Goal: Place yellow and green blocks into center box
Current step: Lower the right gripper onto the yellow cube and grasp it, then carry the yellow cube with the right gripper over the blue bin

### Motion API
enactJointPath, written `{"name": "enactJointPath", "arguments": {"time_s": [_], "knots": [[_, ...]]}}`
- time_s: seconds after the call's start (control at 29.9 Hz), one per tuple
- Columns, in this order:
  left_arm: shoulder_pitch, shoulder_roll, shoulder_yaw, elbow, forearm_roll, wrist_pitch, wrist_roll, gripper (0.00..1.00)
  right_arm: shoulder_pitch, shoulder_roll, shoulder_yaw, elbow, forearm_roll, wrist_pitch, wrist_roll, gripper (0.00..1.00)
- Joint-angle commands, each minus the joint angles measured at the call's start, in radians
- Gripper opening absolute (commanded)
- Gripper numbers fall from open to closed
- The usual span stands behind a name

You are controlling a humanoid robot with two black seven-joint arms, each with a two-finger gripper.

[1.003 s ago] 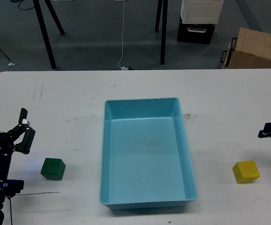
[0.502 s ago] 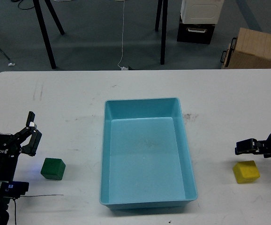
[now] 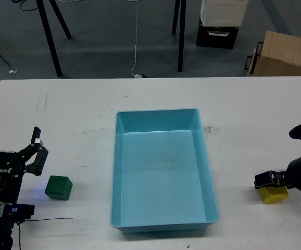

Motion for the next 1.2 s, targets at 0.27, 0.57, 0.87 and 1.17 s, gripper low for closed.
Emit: {"name": "enactJointPath", "arguments": {"time_s": [0.27,0.57,0.87,1.17], "knots": [[-0.012,-0.002,0.017,0.011,0.005,0.000,0.000,1.00,0.036,-0.014,-0.017,0.054,0.012,0.000,-0.066,0.00],[-0.018,-0.003,0.017,0.012,0.006,0.000,0.000,1.00,0.513,0.164,-0.095,0.068,0.326,0.000,-0.066,0.00],[-0.018,-0.008,0.017,0.011,0.011,0.000,-0.002,1.00,0.702,0.870,-0.369,-0.105,0.520,-0.173,-0.060,0.00],[-0.012,-0.006,0.017,0.011,0.011,0.000,-0.002,1.00,0.662,0.928,-0.443,-0.214,0.498,-0.180,-0.063,0.40]]}}
